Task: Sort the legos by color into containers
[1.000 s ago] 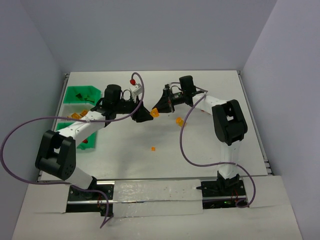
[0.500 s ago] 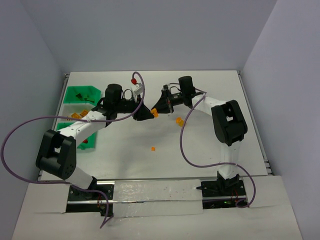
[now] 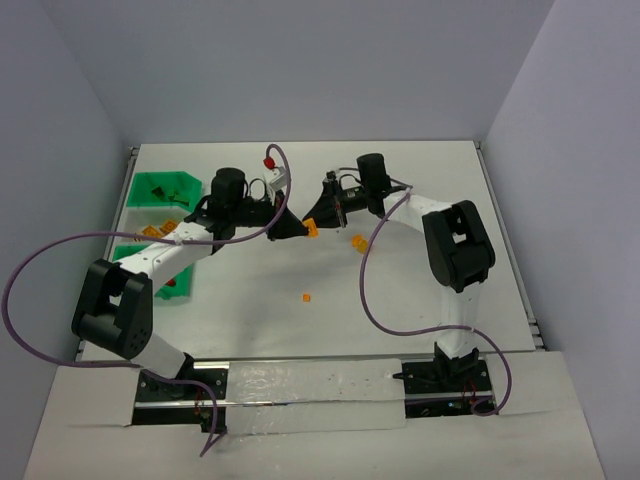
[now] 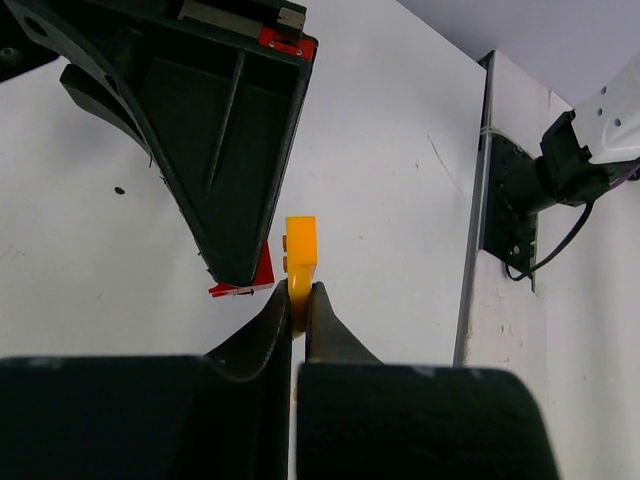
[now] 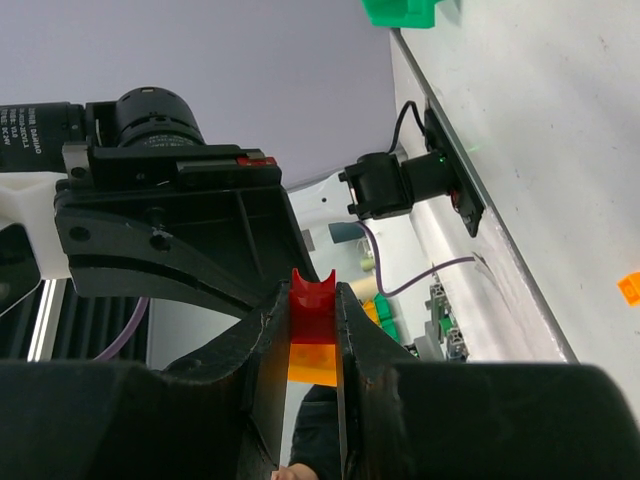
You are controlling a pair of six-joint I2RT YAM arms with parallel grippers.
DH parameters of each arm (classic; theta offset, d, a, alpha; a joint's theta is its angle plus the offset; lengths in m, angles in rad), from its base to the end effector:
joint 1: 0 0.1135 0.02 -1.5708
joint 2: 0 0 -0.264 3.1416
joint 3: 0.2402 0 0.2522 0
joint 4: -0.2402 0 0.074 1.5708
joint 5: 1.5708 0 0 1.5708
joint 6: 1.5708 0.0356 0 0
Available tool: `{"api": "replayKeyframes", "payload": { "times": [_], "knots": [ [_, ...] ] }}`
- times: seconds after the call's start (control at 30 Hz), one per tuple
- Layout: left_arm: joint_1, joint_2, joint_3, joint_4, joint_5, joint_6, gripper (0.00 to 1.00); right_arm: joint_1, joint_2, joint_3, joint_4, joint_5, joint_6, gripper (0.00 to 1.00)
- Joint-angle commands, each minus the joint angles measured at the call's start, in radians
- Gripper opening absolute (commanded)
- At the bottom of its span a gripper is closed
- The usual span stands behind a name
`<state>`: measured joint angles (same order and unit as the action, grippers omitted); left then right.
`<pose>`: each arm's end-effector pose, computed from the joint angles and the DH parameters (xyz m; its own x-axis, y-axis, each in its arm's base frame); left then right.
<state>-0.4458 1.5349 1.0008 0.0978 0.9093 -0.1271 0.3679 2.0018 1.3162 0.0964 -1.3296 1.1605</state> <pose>0.2936 -0.1714 0.2638 -0.4936 0.1496 -0.8567 0.8545 0.2670 -0.4456 0.3855 0.1856 0.1989 -0.9764 -0.1416 0.1632 0.1407 0.1564 0.9776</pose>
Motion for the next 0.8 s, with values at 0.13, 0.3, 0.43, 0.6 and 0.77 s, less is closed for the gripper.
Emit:
{"api": "replayKeyframes", "payload": {
  "times": [0.13, 0.3, 0.43, 0.6, 0.77],
  "knots": [
    [-0.005, -0.080, 0.032, -0.169, 0.107, 0.144, 0.00, -0.033, -0.024, 0.124, -0.294, 0.060, -0.285, 0.00],
    [0.030, -0.166, 0.079, -0.410, -0.075, 0.220, 0.00, -0.055, -0.011, 0.331, -0.679, 0.277, -0.627, 0.00],
    [0.195, -0.215, 0.183, -0.689, -0.283, 0.237, 0.00, -0.055, -0.047, 0.406, -0.810, 0.440, -0.770, 0.00],
    [0.443, -0.192, 0.256, -0.810, -0.504, 0.305, 0.00, -0.054, -0.093, 0.393, -0.833, 0.523, -0.851, 0.00],
    [0.662, -0.053, 0.332, -0.830, -0.633, 0.358, 0.02, -0.040, -0.128, 0.365, -0.816, 0.483, -0.895, 0.00]
  ]
}}
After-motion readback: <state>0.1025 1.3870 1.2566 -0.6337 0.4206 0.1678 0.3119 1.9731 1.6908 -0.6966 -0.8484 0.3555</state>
